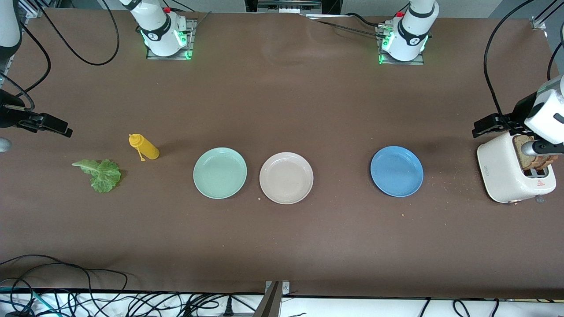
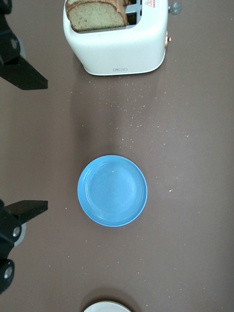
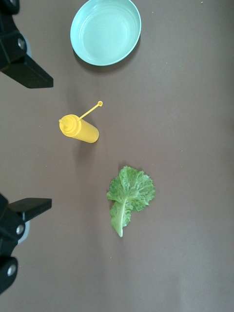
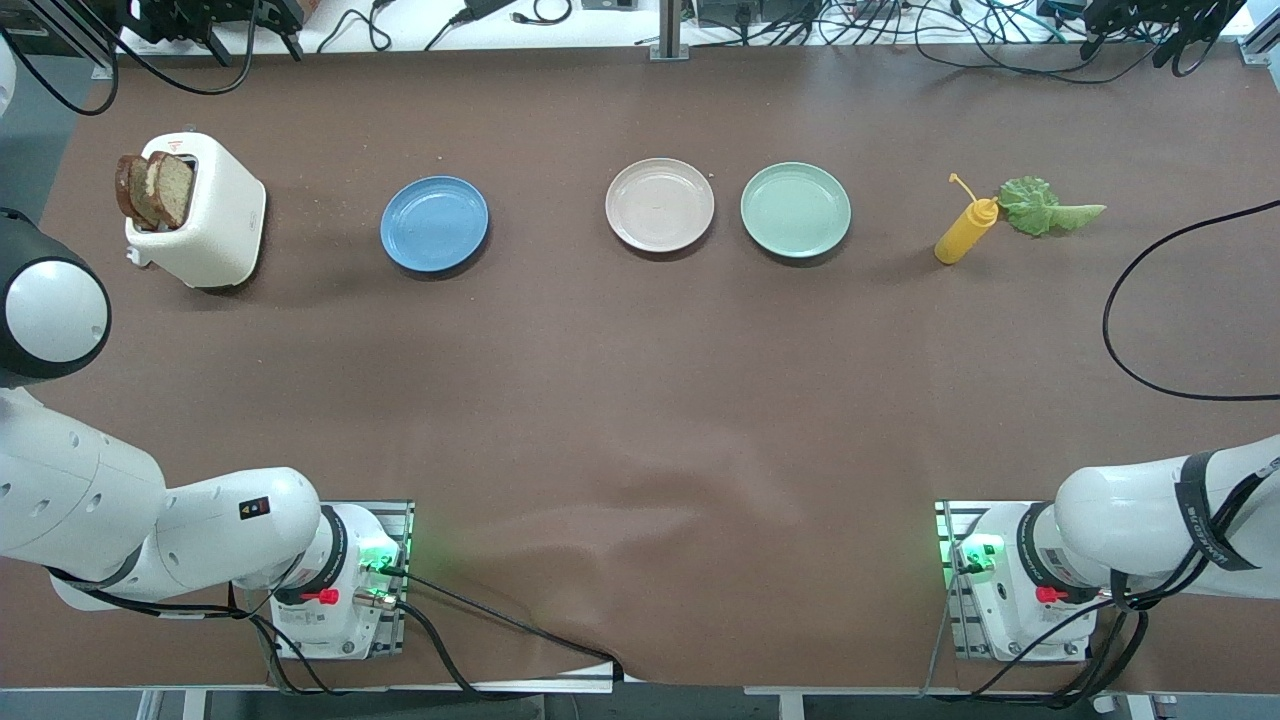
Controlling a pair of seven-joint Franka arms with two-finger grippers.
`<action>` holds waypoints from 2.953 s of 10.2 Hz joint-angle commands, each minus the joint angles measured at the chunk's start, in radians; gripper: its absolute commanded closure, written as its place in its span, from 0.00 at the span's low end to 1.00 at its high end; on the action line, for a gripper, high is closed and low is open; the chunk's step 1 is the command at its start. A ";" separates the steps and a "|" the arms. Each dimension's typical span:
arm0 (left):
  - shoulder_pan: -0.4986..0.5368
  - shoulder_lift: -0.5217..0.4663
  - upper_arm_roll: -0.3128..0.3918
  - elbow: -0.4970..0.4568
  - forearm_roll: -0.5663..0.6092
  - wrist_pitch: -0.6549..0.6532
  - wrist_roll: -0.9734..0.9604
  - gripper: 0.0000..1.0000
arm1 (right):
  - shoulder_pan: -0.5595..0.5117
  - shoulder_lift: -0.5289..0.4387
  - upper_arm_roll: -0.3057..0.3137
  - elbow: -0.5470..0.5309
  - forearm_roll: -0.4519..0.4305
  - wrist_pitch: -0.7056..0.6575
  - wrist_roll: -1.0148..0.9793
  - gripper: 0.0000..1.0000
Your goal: Make sandwich on beige plate with both arms
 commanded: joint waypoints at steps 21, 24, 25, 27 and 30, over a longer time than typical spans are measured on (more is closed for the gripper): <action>-0.055 0.016 -0.019 0.053 0.012 -0.004 0.004 0.00 | -0.010 -0.005 0.002 -0.004 -0.013 -0.009 -0.008 0.00; -0.055 0.027 -0.017 0.053 0.010 -0.004 0.006 0.00 | -0.008 -0.005 0.003 -0.004 -0.013 -0.009 -0.003 0.00; -0.054 0.027 -0.017 0.053 0.009 -0.004 0.006 0.00 | -0.008 -0.005 0.003 -0.004 -0.013 -0.007 0.001 0.00; -0.048 0.027 -0.017 0.053 0.007 -0.004 0.008 0.00 | -0.008 -0.005 0.003 -0.004 -0.013 -0.007 0.001 0.00; -0.046 0.027 -0.016 0.055 0.009 -0.002 0.008 0.00 | -0.008 -0.004 0.003 -0.004 -0.013 -0.007 0.000 0.00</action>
